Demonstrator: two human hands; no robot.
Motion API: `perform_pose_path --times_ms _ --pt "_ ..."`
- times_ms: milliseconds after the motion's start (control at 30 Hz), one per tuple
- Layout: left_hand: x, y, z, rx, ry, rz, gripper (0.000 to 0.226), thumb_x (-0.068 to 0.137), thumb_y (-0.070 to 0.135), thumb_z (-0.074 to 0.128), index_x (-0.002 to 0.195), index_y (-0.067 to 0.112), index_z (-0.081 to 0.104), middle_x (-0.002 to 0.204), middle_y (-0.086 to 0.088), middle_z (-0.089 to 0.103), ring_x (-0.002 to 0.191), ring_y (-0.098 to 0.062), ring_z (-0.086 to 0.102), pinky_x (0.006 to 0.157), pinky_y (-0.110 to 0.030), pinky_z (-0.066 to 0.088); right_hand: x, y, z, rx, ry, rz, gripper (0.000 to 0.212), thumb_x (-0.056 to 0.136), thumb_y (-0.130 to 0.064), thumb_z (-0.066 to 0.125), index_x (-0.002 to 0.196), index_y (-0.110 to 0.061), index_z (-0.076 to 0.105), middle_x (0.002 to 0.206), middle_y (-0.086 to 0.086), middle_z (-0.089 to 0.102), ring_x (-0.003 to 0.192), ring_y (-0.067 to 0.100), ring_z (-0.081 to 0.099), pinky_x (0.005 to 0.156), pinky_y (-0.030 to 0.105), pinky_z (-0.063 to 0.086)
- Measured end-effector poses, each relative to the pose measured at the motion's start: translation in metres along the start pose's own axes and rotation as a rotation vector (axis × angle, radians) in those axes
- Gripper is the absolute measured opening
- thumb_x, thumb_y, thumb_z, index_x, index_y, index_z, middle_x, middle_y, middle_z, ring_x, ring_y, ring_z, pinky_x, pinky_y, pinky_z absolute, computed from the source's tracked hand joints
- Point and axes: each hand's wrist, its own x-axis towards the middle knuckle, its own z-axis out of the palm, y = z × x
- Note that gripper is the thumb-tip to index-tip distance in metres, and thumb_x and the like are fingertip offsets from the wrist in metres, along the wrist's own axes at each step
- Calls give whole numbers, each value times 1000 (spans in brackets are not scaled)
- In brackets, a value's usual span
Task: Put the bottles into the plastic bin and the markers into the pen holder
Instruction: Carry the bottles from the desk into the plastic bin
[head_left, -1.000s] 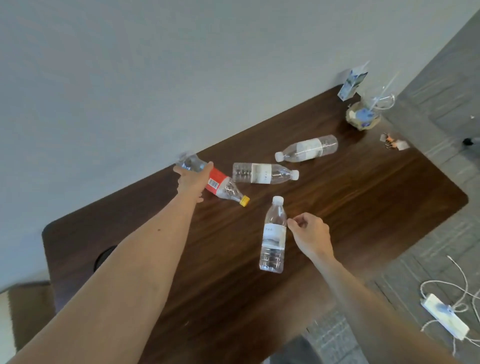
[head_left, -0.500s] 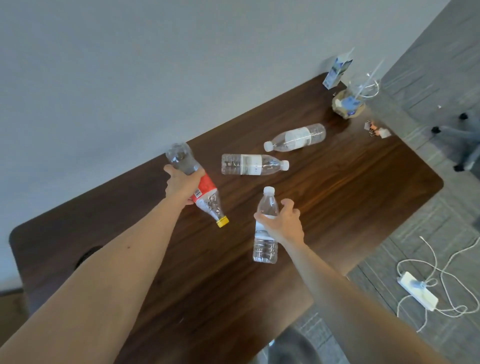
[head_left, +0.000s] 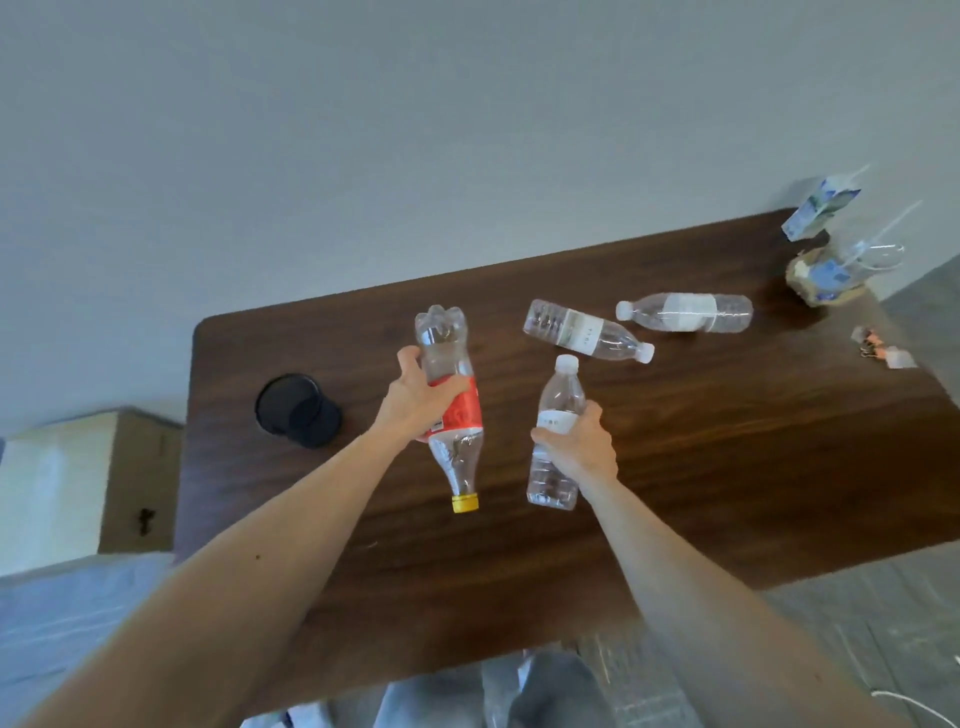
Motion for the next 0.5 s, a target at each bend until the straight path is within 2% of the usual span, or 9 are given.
perform_pose_path --times_ms 167,400,500 --pt "-59 -18 -30 -89 183 36 70 87 46 68 138 31 21 127 -8 55 104 -30 66 82 -50 61 -25 -34 -8 -9 -102 -198 75 78 -43 74 136 -26 30 117 2 57 91 16 56 76 35 49" --pt "-161 -80 -108 -202 553 -62 70 84 46 70 138 28 28 113 -7 61 97 -27 67 90 -46 57 -101 -93 44 -69 -334 -489 72 79 -44 73 136 -30 31 119 -1 57 97 17 60 84 39 53" --pt "-217 -127 -140 -251 723 -122 69 85 44 71 138 26 30 110 -5 59 95 -26 66 87 -42 56 -153 -113 84 -118 -439 -637 72 78 -46 74 134 -31 32 118 -2 57 97 17 61 87 41 55"
